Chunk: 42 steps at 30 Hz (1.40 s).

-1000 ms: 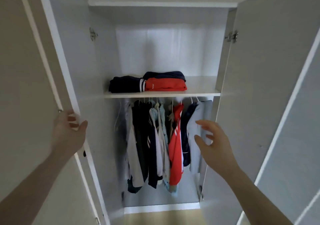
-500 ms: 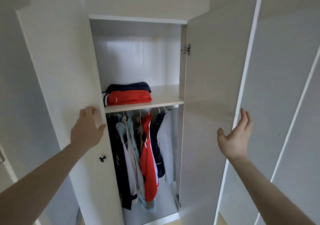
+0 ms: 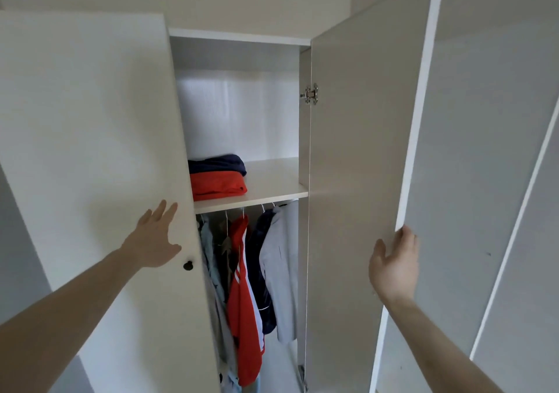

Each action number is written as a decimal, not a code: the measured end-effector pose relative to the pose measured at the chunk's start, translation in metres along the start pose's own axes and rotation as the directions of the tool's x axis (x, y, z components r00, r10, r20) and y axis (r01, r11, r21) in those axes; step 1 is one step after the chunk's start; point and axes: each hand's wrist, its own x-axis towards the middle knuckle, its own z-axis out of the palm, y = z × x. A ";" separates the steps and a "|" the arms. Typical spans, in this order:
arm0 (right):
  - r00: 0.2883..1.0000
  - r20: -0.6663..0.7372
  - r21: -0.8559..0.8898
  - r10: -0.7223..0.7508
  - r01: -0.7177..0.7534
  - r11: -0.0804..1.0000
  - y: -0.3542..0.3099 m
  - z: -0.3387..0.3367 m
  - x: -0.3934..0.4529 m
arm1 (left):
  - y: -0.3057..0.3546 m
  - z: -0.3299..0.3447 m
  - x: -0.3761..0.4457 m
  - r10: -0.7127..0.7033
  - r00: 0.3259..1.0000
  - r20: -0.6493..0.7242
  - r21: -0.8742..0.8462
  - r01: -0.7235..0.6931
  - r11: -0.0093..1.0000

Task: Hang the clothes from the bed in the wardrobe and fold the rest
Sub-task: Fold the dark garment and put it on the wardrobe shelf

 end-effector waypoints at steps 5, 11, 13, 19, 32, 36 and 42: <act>0.975 0.218 0.094 -0.050 0.030 0.995 -0.004 0.036 -0.035 | 0.002 0.026 0.026 -0.034 0.995 0.093 0.053 0.029 0.998; 0.836 0.488 0.171 -0.250 0.189 0.967 -0.034 0.102 -0.071 | -0.007 0.025 0.037 -0.106 0.990 0.095 0.037 0.102 0.994; 0.782 0.530 0.247 -0.329 0.229 0.942 -0.041 0.127 -0.079 | -0.015 0.021 0.039 -0.131 0.985 0.109 0.049 0.126 0.991; 0.621 0.647 0.282 -0.441 0.343 0.896 -0.060 0.205 -0.079 | -0.026 0.012 0.044 -0.150 0.979 0.142 0.106 0.136 0.985; 0.379 0.871 0.116 -0.311 0.456 0.882 -0.072 0.311 -0.057 | -0.022 0.025 0.070 -0.241 0.956 0.170 0.075 0.231 0.970; 0.356 0.900 0.067 -0.251 0.457 0.887 -0.072 0.327 -0.049 | -0.019 0.026 0.069 -0.242 0.956 0.164 0.088 0.230 0.969; 0.338 0.929 0.003 -0.150 0.399 0.917 -0.057 0.318 -0.039 | -0.003 0.024 0.063 -0.110 0.986 0.121 0.131 0.094 0.987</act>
